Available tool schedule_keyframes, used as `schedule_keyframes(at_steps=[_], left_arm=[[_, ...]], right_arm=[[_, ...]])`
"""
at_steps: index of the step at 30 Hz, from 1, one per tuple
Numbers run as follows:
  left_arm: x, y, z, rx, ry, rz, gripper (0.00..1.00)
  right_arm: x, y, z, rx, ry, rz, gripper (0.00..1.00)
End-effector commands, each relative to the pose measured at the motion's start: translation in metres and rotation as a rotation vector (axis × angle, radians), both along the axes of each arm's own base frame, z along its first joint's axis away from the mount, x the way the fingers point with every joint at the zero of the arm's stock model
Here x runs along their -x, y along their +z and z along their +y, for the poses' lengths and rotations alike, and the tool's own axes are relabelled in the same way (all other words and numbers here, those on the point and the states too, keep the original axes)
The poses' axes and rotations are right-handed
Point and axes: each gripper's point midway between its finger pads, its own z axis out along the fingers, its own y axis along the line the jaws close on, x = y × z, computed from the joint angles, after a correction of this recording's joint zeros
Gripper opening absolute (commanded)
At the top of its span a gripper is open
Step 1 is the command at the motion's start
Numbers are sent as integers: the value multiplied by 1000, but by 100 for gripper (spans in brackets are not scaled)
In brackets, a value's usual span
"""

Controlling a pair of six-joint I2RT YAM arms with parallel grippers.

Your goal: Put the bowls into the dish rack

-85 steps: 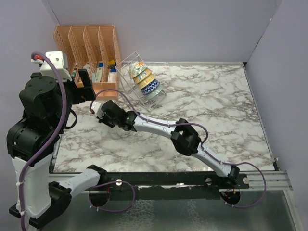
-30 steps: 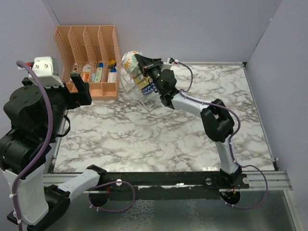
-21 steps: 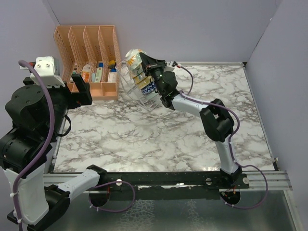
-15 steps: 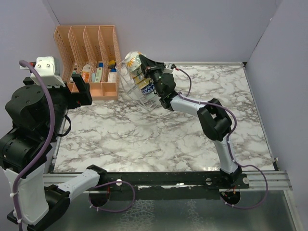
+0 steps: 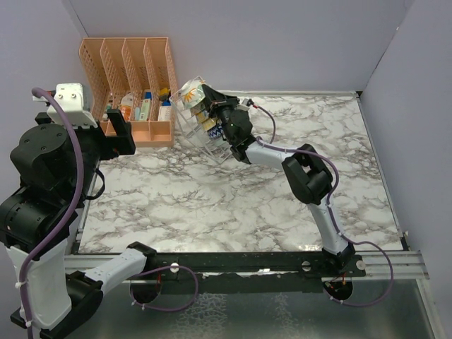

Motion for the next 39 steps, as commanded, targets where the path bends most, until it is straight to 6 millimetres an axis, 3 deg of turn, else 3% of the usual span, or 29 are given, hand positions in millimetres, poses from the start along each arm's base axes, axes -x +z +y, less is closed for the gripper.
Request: schedule_keyframes(at_steps=[1, 4, 16, 23, 34, 39], left_arm=[[-1, 3, 4, -21, 22, -13, 99], [-2, 3, 5, -23, 24, -13, 99], [-5, 4, 3, -30, 22, -14, 99], [-2, 6, 5, -26, 22, -19, 99], [-1, 8, 4, -18, 22, -26, 99], [1, 10, 5, -14, 20, -31, 99]], right_arm=[[-9, 11, -7, -55, -49, -8, 1], [-15, 4, -8, -51, -56, 11, 1], [-25, 9, -14, -33, -97, 30, 4], [-28, 4, -11, -2, -92, 63, 19], [-26, 7, -12, 17, -88, 93, 26], [-21, 4, -17, 17, -78, 120, 40]])
